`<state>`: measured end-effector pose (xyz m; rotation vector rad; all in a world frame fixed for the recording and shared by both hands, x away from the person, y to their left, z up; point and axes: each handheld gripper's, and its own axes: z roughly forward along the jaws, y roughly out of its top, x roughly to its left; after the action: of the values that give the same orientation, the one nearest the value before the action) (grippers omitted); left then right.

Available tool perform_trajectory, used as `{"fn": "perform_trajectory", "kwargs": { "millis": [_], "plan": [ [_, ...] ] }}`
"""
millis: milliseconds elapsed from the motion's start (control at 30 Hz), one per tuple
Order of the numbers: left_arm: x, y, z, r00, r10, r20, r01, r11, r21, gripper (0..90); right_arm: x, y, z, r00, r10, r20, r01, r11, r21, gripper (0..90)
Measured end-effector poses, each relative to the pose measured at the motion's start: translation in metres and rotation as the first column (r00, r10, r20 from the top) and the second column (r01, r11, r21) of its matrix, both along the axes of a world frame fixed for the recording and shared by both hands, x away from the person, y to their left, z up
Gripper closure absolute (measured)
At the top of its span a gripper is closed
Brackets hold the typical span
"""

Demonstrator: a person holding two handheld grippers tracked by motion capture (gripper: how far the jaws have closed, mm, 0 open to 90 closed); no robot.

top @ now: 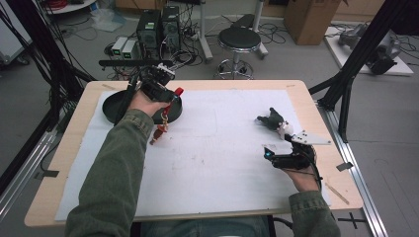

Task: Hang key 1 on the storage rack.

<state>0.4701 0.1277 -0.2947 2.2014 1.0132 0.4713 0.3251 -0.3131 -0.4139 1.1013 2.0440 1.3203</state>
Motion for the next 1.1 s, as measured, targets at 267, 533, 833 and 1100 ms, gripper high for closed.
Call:
{"fn": "perform_trajectory", "kwargs": {
  "millis": [267, 533, 833, 1100],
  "plan": [
    [-0.003, 0.012, 0.026, 0.9989, 0.021, 0.041, -0.021, 0.9998, -0.005, 74.9, 0.000, -0.001, 0.000, 1.0000, 0.000, -0.001, 0.000, 1.0000, -0.005, 0.5],
    [-0.002, 0.029, 0.053, 0.9943, 0.068, 0.083, -0.065, 0.9973, -0.035, 75.0, 0.000, 0.000, 0.000, 1.0000, -0.001, -0.008, 0.001, 1.0000, -0.004, 0.5],
    [0.008, 0.049, 0.078, 0.9823, 0.129, 0.136, -0.120, 0.9901, -0.073, 75.0, 0.000, 0.000, -0.001, 1.0000, 0.002, -0.007, -0.002, 1.0000, -0.007, 0.5],
    [0.021, 0.065, 0.077, 0.9717, 0.182, 0.150, -0.167, 0.9801, -0.107, 75.0, 0.000, 0.000, -0.001, 1.0000, 0.001, -0.008, -0.001, 1.0000, -0.009, 0.5]
  ]
}}
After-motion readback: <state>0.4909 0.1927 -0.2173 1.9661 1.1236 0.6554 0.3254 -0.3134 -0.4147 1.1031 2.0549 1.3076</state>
